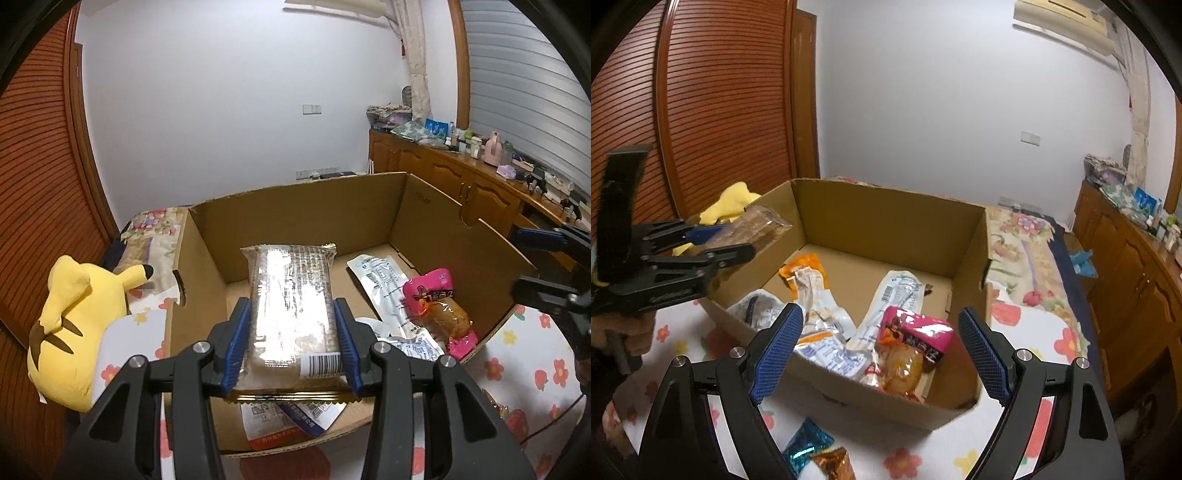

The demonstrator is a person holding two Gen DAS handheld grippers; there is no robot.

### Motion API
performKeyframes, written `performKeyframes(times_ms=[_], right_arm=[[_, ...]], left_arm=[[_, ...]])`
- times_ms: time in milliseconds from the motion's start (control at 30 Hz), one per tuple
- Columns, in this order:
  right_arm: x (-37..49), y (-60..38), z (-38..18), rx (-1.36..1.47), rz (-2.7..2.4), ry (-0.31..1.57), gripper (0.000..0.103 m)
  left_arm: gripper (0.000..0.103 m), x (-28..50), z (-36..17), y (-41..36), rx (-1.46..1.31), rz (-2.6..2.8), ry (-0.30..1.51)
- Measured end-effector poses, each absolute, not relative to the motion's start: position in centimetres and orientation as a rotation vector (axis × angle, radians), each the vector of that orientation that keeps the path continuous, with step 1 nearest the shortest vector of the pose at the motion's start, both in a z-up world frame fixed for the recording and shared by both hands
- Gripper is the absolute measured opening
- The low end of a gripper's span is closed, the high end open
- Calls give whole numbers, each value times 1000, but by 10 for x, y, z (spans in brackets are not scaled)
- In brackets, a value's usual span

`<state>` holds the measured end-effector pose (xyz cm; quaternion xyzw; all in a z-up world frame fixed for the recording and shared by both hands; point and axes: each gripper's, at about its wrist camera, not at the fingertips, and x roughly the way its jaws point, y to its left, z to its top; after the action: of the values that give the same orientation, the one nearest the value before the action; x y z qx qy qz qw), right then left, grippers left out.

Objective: Organize snacks
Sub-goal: 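Open both grippers to drop the packs into the box, then move both open grippers back toward the blue and gold candies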

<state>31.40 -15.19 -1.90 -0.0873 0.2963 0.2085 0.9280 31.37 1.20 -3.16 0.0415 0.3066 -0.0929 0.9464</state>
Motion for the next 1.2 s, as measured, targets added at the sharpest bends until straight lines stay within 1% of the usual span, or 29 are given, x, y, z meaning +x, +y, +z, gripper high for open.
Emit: performKeyframes(times_ms=[400,767,1000,1200], right_arm=[[286,-169,-15,-166,420,606,88],[240,-175,-10,-161,416,599,88],[211,-178,-12,-156,411,602,88],[198,-178,-19,-159,395,615,88]], left_arm=[[50,288,-17,3,86,-204,588],[55,228,-5,-13,108,-240,558],[62,197,-13,-20,109,-265,569],[62,182,-26,-25,110,-272,594]])
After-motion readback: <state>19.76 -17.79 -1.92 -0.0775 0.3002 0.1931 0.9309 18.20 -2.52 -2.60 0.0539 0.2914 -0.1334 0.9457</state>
